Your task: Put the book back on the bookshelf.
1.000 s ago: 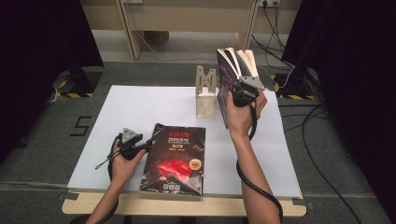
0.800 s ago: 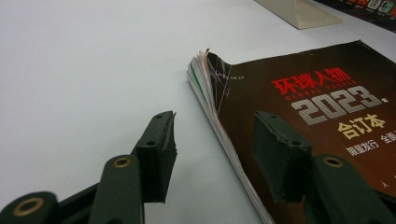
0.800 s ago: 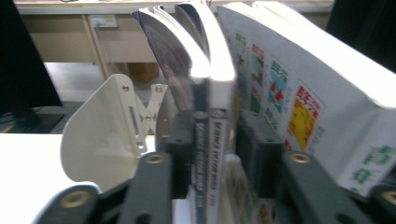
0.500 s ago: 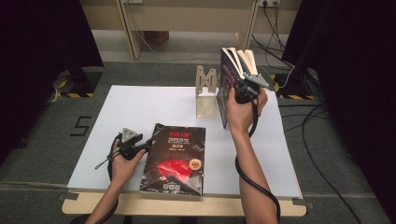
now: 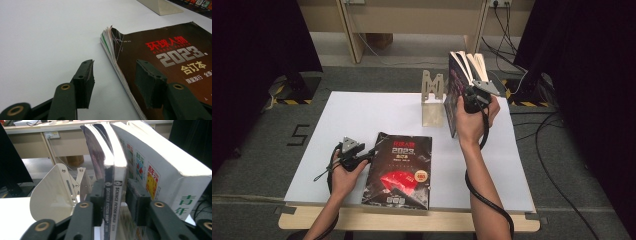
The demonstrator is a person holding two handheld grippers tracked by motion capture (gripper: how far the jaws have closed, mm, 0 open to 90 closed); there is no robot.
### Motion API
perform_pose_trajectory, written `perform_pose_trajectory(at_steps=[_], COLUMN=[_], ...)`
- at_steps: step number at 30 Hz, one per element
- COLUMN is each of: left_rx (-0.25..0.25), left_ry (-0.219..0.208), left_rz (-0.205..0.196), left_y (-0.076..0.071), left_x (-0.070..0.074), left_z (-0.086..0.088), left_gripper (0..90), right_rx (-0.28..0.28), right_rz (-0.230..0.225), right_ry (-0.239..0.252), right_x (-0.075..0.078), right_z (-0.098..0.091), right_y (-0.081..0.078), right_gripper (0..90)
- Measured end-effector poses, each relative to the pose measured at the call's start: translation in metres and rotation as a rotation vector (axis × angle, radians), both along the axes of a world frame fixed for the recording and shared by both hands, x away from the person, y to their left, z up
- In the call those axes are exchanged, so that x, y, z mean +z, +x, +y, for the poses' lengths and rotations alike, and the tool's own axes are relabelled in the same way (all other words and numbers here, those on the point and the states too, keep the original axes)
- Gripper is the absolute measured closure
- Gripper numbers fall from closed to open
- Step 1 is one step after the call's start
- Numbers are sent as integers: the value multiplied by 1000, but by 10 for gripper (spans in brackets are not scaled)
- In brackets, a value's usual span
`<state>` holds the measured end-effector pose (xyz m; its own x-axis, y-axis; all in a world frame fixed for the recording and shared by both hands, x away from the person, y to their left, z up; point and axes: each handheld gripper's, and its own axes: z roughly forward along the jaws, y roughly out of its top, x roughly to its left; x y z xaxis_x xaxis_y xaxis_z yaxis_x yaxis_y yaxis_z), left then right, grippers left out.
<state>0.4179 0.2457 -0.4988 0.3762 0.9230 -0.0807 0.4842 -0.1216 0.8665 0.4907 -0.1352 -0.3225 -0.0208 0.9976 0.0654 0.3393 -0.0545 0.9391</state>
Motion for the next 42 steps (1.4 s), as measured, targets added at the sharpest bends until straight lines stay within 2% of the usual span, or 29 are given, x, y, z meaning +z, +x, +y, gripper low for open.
perform_pose_trajectory(at_steps=[6, 17, 29, 42], left_rx=[1, 1, 2, 5], left_ry=[-1, -2, -3, -7], left_rz=[0, -1, 0, 2], left_y=[0, 0, 0, 0], left_x=[0, 0, 0, 0], left_z=[0, 0, 0, 1], left_gripper=[487, 483, 483, 482], right_rx=[-2, 27, 34, 44], right_rz=[-2, -8, -11, -7], right_ry=[-16, -40, -26, -20], right_x=[-2, -2, -1, -2], right_z=[-1, 3, 1, 3], right_y=[-3, -10, -7, -12], right_gripper=[640, 620, 613, 601])
